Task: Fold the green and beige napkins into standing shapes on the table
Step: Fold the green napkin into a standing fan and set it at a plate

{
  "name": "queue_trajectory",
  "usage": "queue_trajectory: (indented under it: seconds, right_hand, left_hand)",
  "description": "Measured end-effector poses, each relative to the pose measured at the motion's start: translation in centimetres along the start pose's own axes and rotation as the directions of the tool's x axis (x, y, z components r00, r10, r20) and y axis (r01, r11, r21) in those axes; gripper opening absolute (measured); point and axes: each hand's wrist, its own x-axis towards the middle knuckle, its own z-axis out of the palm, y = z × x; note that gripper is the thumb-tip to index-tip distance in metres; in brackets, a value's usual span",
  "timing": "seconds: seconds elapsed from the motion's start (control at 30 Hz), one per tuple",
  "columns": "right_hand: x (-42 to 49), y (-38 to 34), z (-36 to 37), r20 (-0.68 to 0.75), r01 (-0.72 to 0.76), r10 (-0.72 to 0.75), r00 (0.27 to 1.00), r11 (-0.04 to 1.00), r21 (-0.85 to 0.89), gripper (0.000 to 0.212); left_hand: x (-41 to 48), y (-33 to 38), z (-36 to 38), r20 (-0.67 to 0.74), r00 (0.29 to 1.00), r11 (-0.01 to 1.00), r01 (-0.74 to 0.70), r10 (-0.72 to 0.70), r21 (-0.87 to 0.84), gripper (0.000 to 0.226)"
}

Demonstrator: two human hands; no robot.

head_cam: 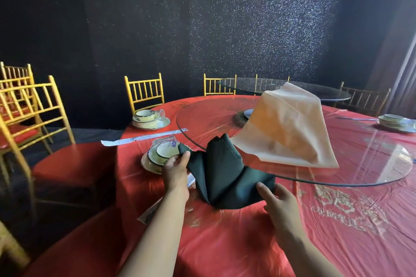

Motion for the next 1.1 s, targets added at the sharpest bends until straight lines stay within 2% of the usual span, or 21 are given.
queue_trajectory:
  seconds: [0.2, 0.3, 0.37, 0.47, 0.53, 0.6, 0.73, 0.83, 0.97, 1.1]
  right_hand:
    - [-1.0, -0.8, 0.0, 0.043, -0.034, 0.030, 0.999, 0.994, 0.104, 0.005]
    - [-1.7, -1.4, 0.0, 0.063, 0.024, -0.032, 0.998, 0.992, 0.121, 0.006]
    - [-2.0, -1.6, 0.0, 0.086, 0.040, -0.049, 0.995, 0.994, 0.102, 0.010]
    - [-2.4, -2.0, -0.2, 0.118, 0.039, -0.051, 0.992, 0.994, 0.098, 0.017]
    - [-2.1, -2.3, -0.4, 0.099, 0.049, -0.061, 0.993, 0.991, 0.122, 0.007]
    - [-1.6, -2.6, -0.5, 0.087, 0.074, -0.086, 0.992, 0.989, 0.130, 0.007]
    - [-1.2, -3.2, -0.5, 0.115, 0.097, -0.112, 0.987, 0.987, 0.131, 0.005]
    - [-1.3, -3.2, -0.5, 0.110, 0.111, -0.127, 0.986, 0.984, 0.142, 0.005]
    - [-1.5, -3.0, -0.6, 0.113, 0.110, -0.131, 0.985, 0.979, 0.171, 0.023]
    - [-1.5, -2.9, -1.2, 0.190, 0.099, -0.131, 0.973, 0.981, 0.167, 0.037]
  left_hand:
    - [0.1, 0.1, -1.1, -0.058, 0.997, 0.995, -0.041, 0.047, 0.092, 0.010]
    - [-0.6, 0.5, -1.8, -0.053, 0.997, 0.999, -0.051, 0.052, 0.015, 0.004]
    - [-1.7, 1.4, -1.8, -0.017, 0.990, 0.990, -0.141, 0.141, -0.023, 0.013]
    - [-2.4, 3.1, -1.5, 0.141, 0.954, 0.965, -0.263, 0.263, -0.019, 0.033]
    - [-1.7, 3.8, -1.4, 0.309, 0.911, 0.949, -0.308, 0.272, 0.074, 0.030]
    - [-0.7, 4.2, -1.3, 0.390, 0.886, 0.909, -0.353, 0.249, 0.222, 0.017]
    - [1.4, 3.8, -2.1, 0.351, 0.894, 0.791, -0.421, 0.279, 0.443, 0.023]
    - [2.0, 3.4, -2.8, 0.369, 0.875, 0.703, -0.475, 0.313, 0.529, 0.014]
    - [1.7, 3.4, -2.5, 0.374, 0.852, 0.687, -0.519, 0.367, 0.508, 0.007]
    - [1.1, 4.0, -2.0, 0.326, 0.874, 0.754, -0.479, 0.361, 0.449, 0.019]
